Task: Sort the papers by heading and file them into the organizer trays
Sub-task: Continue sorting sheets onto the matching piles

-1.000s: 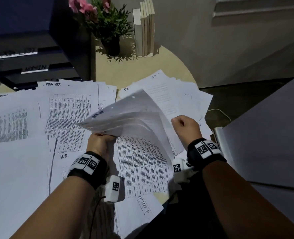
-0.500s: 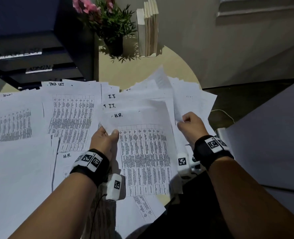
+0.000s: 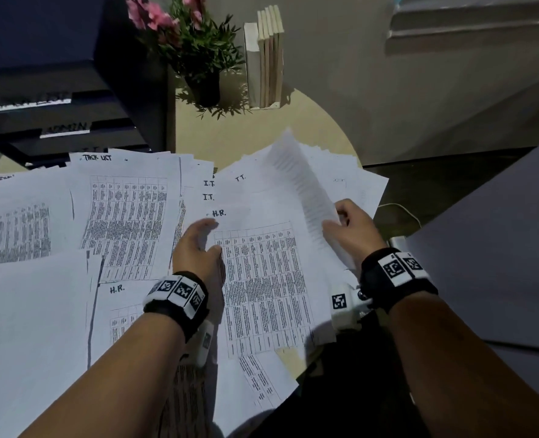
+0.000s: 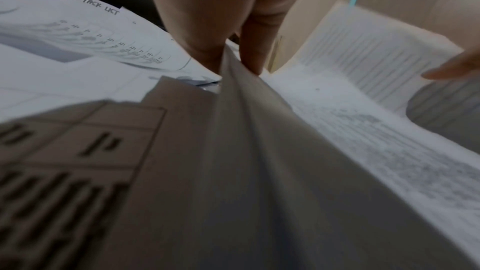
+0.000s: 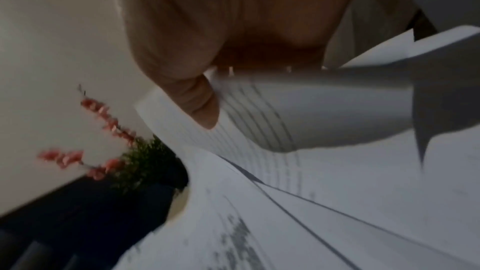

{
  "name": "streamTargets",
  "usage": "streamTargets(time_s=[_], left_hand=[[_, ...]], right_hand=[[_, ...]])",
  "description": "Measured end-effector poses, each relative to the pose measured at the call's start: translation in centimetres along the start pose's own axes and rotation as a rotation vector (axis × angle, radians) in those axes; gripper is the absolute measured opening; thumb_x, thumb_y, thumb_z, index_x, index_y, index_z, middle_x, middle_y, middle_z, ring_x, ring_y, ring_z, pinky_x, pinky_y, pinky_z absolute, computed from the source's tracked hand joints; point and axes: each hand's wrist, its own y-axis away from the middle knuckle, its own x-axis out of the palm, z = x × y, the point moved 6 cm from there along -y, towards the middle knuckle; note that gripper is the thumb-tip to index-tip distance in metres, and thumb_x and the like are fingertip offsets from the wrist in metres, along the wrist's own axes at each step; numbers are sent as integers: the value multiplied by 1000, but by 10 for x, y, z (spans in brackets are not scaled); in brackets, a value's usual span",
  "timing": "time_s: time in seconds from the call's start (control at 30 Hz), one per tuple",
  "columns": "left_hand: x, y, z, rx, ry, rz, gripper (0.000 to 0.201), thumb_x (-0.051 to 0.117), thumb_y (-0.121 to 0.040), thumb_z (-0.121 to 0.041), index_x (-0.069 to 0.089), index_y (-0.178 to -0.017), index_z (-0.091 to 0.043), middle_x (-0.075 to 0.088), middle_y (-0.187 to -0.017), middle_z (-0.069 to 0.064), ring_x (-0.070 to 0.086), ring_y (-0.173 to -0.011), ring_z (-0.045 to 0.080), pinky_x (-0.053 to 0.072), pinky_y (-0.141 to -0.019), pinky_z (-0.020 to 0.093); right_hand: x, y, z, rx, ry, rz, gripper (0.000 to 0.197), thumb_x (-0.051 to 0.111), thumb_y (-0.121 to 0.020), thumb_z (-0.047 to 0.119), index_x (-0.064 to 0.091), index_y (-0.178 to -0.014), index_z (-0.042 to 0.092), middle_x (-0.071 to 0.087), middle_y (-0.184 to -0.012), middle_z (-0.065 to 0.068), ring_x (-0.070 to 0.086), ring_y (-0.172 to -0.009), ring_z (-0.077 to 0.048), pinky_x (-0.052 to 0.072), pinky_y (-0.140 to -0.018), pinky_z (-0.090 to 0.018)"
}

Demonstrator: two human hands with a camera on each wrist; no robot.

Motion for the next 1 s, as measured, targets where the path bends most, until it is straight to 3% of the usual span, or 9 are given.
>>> streamTargets(time_s=[0.17, 0.27, 0.33, 0.47, 0.53, 0.6, 0.7, 0.8, 1.0], left_hand=[[4, -5, 16, -141, 43, 47, 38, 62, -90, 1, 64, -124, -15, 63, -129, -1, 55, -126, 15, 39, -103, 21], [3, -1, 15, -131, -21, 69, 53, 65, -89, 3, 52, -139, -12, 51, -144, 1, 44, -136, 18, 32, -98, 14], [2, 0, 17, -163, -7, 50, 66, 66, -90, 0, 39, -148, -12, 39, -153, 3, 36, -142, 22, 31, -94, 10], [-1, 0, 18, -193, -49, 17, 85, 77, -82, -5, 30, -152, -15, 42, -151, 13, 43, -136, 32, 41, -100, 21], [0, 3, 19, -210, -8, 23, 81, 72, -85, 1, 29, -153, -15, 36, -154, 11, 37, -140, 30, 37, -85, 9], [0, 6, 21, -243, 46, 18, 77, 67, -88, 6, 30, -152, -15, 33, -156, 12, 34, -142, 27, 33, -79, 5], [-5, 2, 27, -254, 9, -16, 71, 75, -84, -4, 42, -146, -17, 45, -149, 12, 42, -138, 26, 39, -108, 29], [-10, 3, 27, -254, 7, -53, 65, 79, -81, -13, 47, -137, -23, 55, -134, 13, 52, -127, 30, 44, -106, 44], [-14, 4, 26, -227, 10, -76, 76, 75, -84, -15, 31, -145, -27, 54, -136, 20, 51, -126, 36, 46, -102, 47]], right_hand=[[-27, 3, 36, -274, 153, -298, 25, 62, -83, 5, 47, -73, 22, 49, -82, 3, 46, -67, -3, 38, -64, -17], [-25, 18, 78, -572, 181, -247, 37, 57, -77, -11, 45, -74, 24, 48, -90, 2, 47, -72, 4, 34, -64, -9], [-20, 30, 98, -681, 72, -177, 40, 52, -77, -12, 46, -77, 28, 55, -96, -6, 55, -82, -12, 40, -70, -16], [-20, 43, 120, -638, -279, -126, 38, 54, -87, -7, 52, -101, 28, 58, -96, 0, 57, -89, -18, 48, -85, -32], [-24, 41, 119, -613, -282, -164, 37, 54, -89, -5, 55, -106, 28, 56, -103, -2, 56, -96, -11, 47, -90, -27], [-25, 33, 108, -542, -99, -213, 21, 56, -90, 3, 57, -96, 23, 53, -104, -4, 55, -94, -11, 45, -84, -22], [-20, 19, 81, -382, 275, -183, 13, 63, -87, 16, 52, -80, 13, 51, -83, -1, 49, -76, -18, 36, -68, -29], [-29, 14, 66, -308, 189, -228, 25, 69, -85, 16, 48, -73, 8, 46, -69, 2, 43, -65, -15, 35, -62, -28], [-33, 8, 49, -119, 50, -249, 16, 63, -89, 26, 51, -88, 15, 48, -71, 4, 45, -62, -13, 39, -57, -26]])
